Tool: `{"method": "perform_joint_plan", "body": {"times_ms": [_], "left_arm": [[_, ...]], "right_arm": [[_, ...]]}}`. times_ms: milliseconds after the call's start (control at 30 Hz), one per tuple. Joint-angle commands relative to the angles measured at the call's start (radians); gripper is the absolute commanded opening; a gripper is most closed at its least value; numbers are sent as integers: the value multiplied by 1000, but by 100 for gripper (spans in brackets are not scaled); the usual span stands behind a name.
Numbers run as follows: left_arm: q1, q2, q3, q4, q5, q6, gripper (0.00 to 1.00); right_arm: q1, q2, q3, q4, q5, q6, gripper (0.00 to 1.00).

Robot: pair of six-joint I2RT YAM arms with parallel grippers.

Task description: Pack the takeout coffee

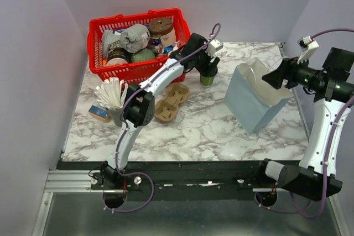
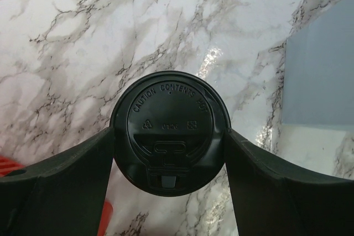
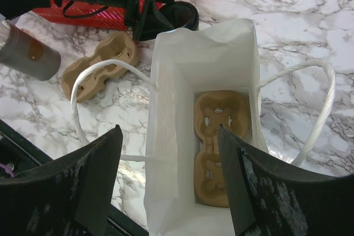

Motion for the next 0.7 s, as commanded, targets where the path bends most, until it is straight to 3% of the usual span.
{"method": "perform_joint_plan", "body": {"times_ms": [0,400,667], "left_arm": [[1,-169,-98,32,42,2,69],[-4,-566,-615,-31,300,143,66],[-36,-784,-928,59,420,207,65]], "right_arm": [[5,3,44,33,-10,21,78],[5,12,92,13,-29,-14,78],[5,3,132,-70,0,-84,78]]}}
